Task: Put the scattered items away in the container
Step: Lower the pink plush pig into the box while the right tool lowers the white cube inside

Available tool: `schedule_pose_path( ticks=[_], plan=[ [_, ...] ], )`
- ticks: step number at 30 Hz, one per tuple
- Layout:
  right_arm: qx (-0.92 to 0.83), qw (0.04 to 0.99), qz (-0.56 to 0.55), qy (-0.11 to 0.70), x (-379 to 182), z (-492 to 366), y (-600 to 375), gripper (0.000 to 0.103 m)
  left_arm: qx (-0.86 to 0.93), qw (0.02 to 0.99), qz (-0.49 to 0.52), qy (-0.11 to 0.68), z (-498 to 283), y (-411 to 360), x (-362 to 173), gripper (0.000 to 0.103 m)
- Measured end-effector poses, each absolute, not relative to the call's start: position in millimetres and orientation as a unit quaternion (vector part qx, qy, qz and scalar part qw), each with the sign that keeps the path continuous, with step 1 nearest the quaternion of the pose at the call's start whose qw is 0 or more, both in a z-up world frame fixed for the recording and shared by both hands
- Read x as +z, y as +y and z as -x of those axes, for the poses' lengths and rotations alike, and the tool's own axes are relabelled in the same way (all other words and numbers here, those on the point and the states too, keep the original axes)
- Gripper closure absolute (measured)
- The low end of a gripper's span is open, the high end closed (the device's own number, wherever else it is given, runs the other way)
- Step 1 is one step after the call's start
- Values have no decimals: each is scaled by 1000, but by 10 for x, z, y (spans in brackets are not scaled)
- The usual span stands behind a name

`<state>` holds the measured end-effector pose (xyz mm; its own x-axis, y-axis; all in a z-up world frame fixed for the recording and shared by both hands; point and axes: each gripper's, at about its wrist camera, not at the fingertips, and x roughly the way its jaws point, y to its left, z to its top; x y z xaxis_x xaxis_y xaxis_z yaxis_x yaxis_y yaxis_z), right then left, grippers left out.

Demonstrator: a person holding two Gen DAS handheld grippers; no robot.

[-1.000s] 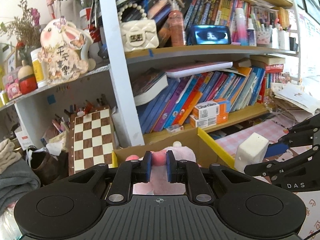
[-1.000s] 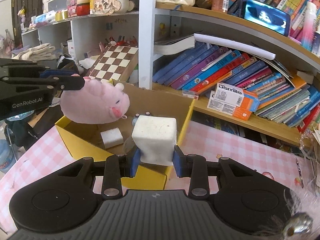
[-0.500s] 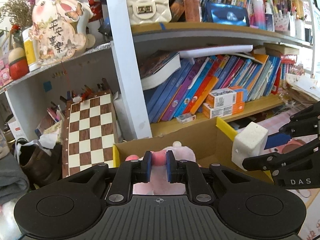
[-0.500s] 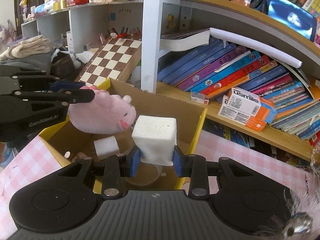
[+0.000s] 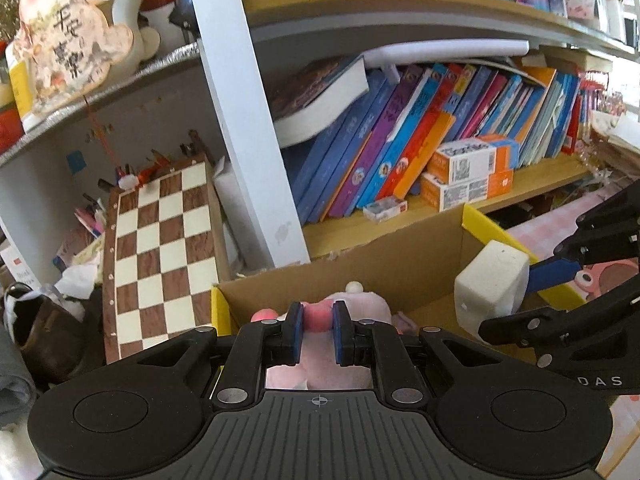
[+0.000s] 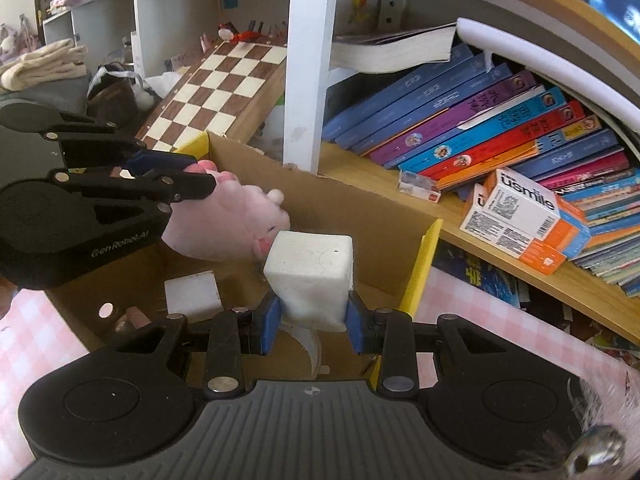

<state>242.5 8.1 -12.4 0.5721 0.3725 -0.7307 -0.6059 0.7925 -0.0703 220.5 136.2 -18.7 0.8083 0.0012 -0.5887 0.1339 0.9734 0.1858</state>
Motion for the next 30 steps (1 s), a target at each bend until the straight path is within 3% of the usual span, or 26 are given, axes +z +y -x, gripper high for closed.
schedule_pose_path(
  ticks=[11,14,30],
  plan=[
    [288,862,161,385,-281,-2614,158,70,-29,942,-110,316,-2312,1397,-249,88],
    [289,860,160,389,-309,-2644,167,70,-30,942,-108,317,-2334,1400,-260,83],
    [290,856,160,396,-372,-2750,209,70,-43,946,-106,302,-2287,1369,-201,77]
  ],
)
